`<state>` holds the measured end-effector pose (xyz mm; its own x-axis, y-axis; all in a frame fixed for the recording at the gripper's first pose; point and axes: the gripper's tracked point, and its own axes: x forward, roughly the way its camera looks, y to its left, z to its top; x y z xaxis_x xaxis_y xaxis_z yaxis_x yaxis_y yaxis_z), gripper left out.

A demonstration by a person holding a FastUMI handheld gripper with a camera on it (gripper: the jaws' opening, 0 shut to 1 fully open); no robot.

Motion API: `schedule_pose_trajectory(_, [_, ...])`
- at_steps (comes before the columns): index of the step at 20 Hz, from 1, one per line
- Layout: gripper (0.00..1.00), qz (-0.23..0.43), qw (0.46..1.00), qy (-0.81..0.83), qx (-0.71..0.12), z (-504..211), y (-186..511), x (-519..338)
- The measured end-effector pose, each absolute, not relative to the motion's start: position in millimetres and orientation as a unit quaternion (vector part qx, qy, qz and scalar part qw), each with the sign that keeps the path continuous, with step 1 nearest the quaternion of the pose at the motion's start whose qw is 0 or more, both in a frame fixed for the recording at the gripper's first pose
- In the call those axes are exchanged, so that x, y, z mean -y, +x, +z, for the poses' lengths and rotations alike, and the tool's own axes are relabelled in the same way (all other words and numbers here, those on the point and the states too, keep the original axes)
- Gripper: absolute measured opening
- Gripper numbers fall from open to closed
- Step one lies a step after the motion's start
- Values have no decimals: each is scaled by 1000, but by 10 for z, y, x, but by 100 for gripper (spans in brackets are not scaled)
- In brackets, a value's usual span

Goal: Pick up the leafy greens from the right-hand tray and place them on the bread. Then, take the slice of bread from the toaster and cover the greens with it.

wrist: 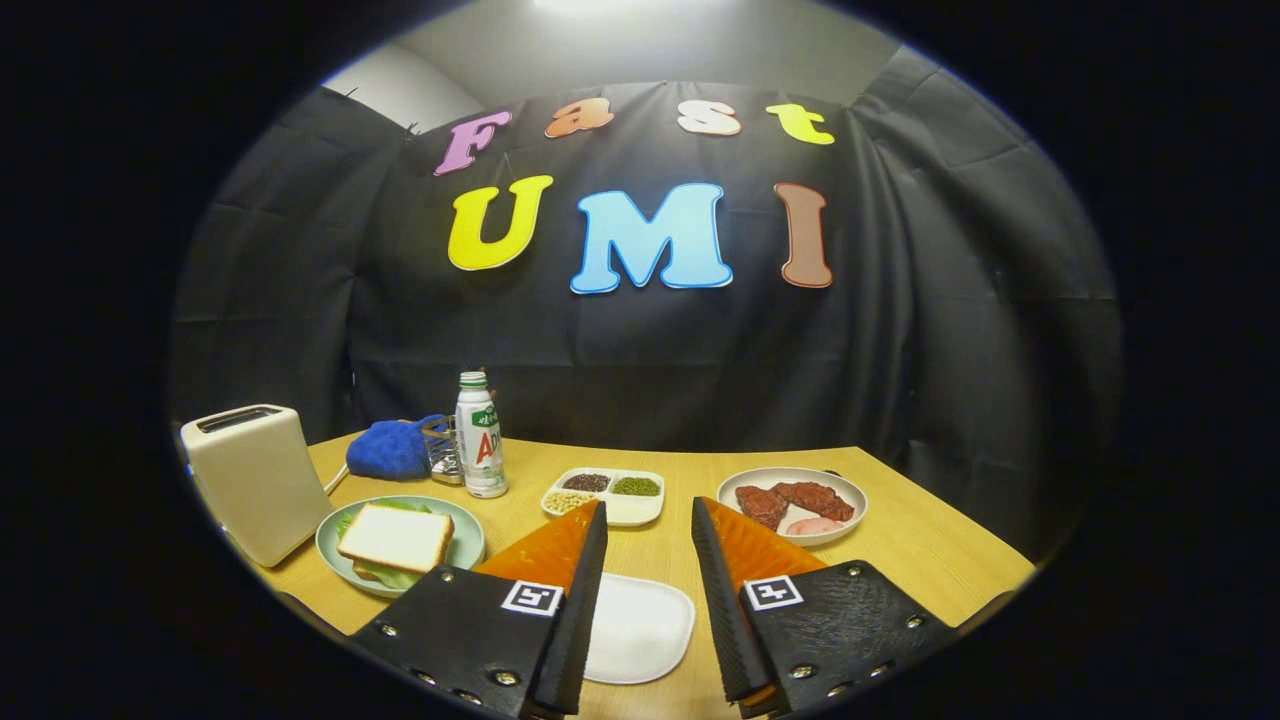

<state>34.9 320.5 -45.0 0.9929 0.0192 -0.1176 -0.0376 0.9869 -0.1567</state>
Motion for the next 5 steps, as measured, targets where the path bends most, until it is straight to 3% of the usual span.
schedule_pose_trajectory(5, [52, 7, 994, -89, -65, -416, 308, -2878])
